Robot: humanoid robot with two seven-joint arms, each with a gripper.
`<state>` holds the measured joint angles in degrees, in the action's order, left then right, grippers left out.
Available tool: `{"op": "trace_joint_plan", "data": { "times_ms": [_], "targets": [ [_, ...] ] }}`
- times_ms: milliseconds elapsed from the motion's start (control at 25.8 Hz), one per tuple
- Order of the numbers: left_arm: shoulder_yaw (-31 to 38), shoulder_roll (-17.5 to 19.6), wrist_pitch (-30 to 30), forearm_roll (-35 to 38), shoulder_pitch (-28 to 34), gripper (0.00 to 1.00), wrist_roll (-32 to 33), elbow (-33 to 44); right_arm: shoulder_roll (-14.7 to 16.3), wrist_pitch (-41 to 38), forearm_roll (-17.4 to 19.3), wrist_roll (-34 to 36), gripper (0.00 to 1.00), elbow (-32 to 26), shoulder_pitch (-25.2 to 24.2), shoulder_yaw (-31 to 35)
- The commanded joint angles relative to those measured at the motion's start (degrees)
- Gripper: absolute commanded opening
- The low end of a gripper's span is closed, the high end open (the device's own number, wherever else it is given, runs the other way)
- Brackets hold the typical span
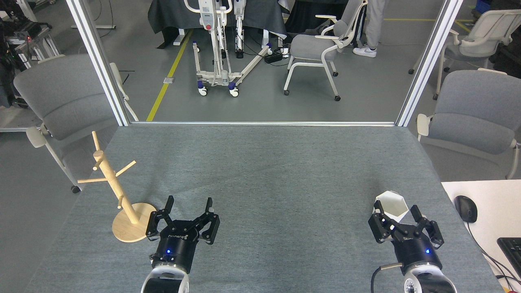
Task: Hang cup on storage rack
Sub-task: 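Move the right gripper toward the white hexagonal cup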
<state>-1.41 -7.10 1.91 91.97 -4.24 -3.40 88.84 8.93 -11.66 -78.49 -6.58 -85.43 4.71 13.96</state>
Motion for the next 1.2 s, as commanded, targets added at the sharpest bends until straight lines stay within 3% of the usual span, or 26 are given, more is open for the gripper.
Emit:
{"op": "trace_joint_plan", "data": {
  "times_ms": [0,582,931,1163],
  "targets": [
    [0.1,0.0,-0.7,0.3,0.1,0.99,-0.2,-0.8,0.0,0.1,0.0,0.3,0.99,0.0,0.0,0.0],
    [-0.2,0.0,-2.0,-0.1,0.7,0.99,0.1,0.4,1.3,-0.5,0.0,0.4,0.99,0.2,-0.2,0.6],
    [-1.1,-0.1,-2.0,-0.1,0.6,0.99,-0.3,-2.4,4.9,-0.8,-0.9,3.6,0.99,8.3,-0.5,3.2],
    [-1.1,-0.1,-2.0,0.0,0.5,0.99,-0.3,-3.4,5.0,-0.6,-1.2,5.6,0.99,12.8,0.0,2.9]
  ]
}}
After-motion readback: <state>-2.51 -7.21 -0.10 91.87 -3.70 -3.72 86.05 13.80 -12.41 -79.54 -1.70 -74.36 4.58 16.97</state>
